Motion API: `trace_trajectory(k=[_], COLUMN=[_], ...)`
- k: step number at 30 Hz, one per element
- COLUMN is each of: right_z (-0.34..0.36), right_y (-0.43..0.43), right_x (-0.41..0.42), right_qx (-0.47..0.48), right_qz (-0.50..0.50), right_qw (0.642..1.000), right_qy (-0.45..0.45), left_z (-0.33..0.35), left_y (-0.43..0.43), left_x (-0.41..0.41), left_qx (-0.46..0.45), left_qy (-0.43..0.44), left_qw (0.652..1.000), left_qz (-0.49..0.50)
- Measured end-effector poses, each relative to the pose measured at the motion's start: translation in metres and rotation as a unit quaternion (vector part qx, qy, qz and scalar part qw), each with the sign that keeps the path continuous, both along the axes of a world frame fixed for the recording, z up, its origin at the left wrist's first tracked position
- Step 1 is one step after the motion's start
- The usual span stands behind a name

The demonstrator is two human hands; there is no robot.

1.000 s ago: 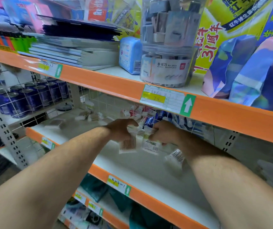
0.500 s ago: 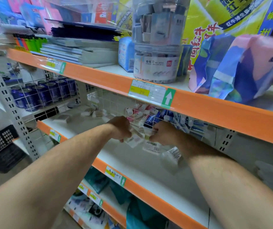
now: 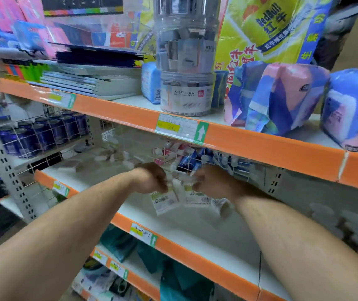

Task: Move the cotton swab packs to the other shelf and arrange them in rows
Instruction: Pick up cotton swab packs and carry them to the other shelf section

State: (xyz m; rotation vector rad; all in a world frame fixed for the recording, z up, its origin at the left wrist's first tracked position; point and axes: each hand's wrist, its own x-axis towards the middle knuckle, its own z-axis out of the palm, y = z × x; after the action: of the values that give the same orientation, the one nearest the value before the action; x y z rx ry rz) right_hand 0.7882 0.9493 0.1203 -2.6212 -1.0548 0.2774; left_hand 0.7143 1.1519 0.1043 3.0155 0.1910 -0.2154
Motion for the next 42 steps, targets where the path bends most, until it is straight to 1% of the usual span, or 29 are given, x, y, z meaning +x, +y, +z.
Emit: trace_trajectory(k=[3, 6, 11, 15, 18, 23, 29, 34, 37, 42], right_z=[0.007, 0.012, 0.002, -0.009, -0.007, -0.003, 0.005, 0.01, 0.01, 0.007], right_y=[-0.015, -0.03, -0.068, -0.118, -0.163, -0.242, -0.35, -0.456, -0.521, -0.612], right_x=[-0.019, -0.044, -0.088, -0.126, -0.156, -0.202, -0.257, -0.3, -0.324, -0.359], right_qx=[0.005, -0.012, -0.03, -0.015, -0.019, -0.01, -0.001, -0.006, -0.019, -0.007], right_qz=[-0.031, -0.077, -0.178, -0.259, -0.307, -0.384, -0.445, -0.486, -0.515, -0.551], right_qw=[0.999, 0.997, 0.983, 0.965, 0.951, 0.923, 0.895, 0.874, 0.857, 0.834], right_qy=[-0.003, 0.004, 0.006, 0.024, 0.028, 0.023, 0.008, -0.012, -0.017, -0.024], left_z=[0.01, 0.007, -0.002, -0.012, -0.014, -0.008, 0.006, 0.008, 0.009, 0.008], left_y=[-0.018, -0.034, -0.072, -0.125, -0.174, -0.261, -0.385, -0.499, -0.564, -0.654], left_x=[-0.005, -0.009, -0.022, -0.032, -0.044, -0.057, -0.079, -0.107, -0.125, -0.145], left_qx=[-0.002, -0.007, -0.081, -0.118, -0.138, -0.13, -0.133, -0.148, -0.144, -0.166], left_qy=[-0.021, -0.018, -0.029, -0.02, -0.019, -0.029, -0.03, -0.02, -0.034, -0.031], left_qw=[0.999, 0.994, 0.982, 0.965, 0.95, 0.928, 0.898, 0.881, 0.873, 0.856], left_qz=[-0.051, -0.103, -0.168, -0.233, -0.28, -0.348, -0.418, -0.448, -0.464, -0.489])
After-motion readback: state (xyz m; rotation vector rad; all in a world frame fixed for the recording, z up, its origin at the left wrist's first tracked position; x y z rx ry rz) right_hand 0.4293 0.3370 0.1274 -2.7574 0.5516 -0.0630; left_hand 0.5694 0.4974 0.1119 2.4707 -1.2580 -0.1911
